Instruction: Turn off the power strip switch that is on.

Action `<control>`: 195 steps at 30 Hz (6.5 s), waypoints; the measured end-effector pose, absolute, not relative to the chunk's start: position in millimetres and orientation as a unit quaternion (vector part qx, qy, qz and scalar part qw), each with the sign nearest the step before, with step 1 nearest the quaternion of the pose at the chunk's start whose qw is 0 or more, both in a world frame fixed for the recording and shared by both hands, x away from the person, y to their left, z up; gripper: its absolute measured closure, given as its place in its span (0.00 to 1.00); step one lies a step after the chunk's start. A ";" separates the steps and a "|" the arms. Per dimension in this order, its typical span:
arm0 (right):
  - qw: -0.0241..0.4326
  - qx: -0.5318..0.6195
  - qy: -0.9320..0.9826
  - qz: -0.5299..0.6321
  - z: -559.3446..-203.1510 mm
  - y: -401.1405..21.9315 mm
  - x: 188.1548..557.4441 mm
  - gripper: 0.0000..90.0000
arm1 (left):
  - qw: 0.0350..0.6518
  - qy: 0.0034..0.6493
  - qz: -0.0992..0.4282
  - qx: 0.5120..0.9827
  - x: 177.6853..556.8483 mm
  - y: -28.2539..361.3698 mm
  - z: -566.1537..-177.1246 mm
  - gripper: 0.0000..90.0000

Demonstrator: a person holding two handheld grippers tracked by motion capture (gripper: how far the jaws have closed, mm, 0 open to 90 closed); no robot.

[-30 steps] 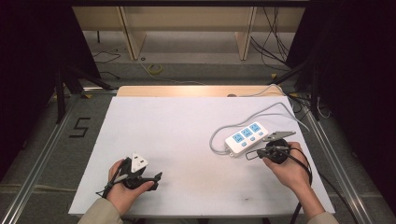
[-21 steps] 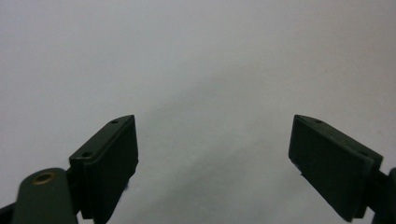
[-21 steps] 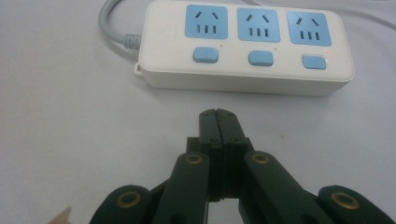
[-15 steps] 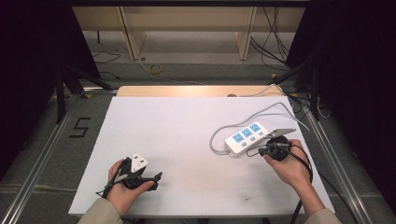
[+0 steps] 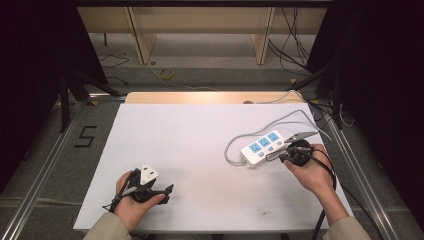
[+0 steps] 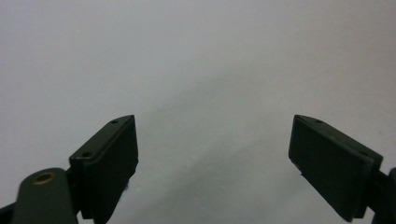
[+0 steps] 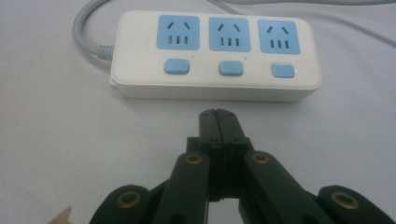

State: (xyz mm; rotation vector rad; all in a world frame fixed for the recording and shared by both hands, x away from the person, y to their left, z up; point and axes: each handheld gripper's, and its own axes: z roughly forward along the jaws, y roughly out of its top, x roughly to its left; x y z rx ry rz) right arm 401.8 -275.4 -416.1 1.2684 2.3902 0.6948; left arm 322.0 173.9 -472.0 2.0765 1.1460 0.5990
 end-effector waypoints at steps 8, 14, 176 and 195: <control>0.175 0.454 0.840 0.240 -411.2 -278.0 409.4 1.00 | 0.340 0.441 0.229 0.799 322.7 174.3 -472.4 0.17; 0.174 0.457 0.840 0.235 -410.4 -279.0 415.3 1.00 | 0.339 0.440 0.230 0.799 323.0 174.7 -472.5 0.17; 0.092 0.505 0.850 0.120 -424.6 -269.5 522.8 1.00 | 0.339 0.435 0.225 0.803 323.5 172.9 -472.5 0.17; 0.094 0.504 0.851 0.112 -425.9 -268.4 523.2 1.00 | 0.339 0.434 0.226 0.804 323.1 172.0 -472.1 0.17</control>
